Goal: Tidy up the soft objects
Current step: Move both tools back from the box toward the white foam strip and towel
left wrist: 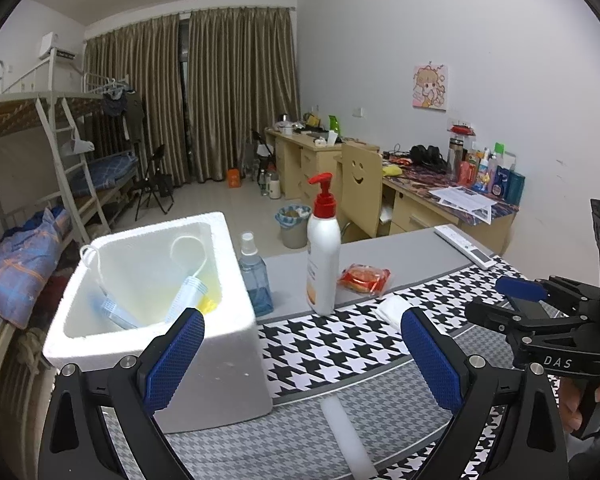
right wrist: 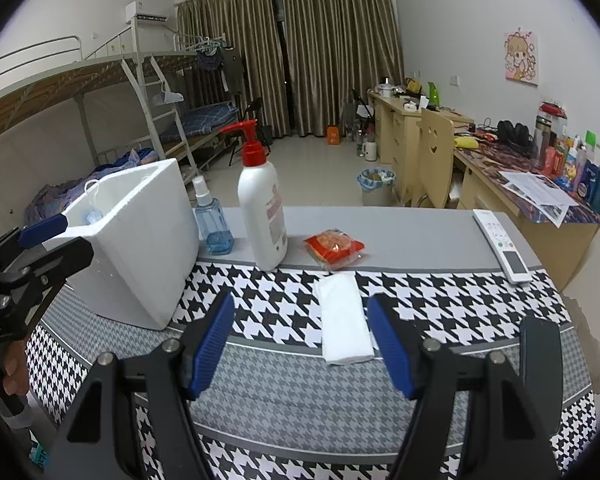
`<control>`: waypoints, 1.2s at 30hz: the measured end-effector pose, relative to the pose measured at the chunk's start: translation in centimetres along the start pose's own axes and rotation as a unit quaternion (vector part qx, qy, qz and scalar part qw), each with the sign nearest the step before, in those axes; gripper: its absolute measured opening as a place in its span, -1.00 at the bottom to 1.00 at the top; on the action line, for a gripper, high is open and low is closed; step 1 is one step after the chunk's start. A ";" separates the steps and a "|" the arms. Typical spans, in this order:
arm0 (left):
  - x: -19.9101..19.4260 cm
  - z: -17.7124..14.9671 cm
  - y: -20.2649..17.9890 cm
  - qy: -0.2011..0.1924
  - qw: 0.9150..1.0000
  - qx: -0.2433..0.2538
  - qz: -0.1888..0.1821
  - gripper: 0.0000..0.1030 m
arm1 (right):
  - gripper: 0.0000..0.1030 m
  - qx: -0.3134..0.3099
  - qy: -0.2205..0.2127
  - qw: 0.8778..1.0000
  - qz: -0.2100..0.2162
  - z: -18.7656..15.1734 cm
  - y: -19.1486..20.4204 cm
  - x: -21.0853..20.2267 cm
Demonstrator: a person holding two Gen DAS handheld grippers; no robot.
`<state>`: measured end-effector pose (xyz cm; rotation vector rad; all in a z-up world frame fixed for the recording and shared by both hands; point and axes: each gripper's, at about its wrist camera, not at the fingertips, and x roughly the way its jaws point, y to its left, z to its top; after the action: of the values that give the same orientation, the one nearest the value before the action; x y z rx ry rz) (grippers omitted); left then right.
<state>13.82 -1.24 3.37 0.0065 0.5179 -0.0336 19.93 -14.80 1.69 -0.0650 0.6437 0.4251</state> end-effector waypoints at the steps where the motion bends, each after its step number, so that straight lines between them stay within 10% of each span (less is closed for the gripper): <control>1: 0.0 -0.1 -0.2 0.001 1.000 0.001 0.000 0.92 | 0.42 -0.001 0.001 1.000 0.000 -0.1 0.0 0.0; 36: 2.8 -4.2 -3.9 0.067 0.998 0.004 -0.015 0.92 | 0.42 -0.003 0.038 0.999 0.001 -2.5 -1.8 1.9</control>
<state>14.06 -5.18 -1.65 0.0090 0.6516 -0.0647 20.58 -16.23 -1.57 -0.0869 0.7167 0.4280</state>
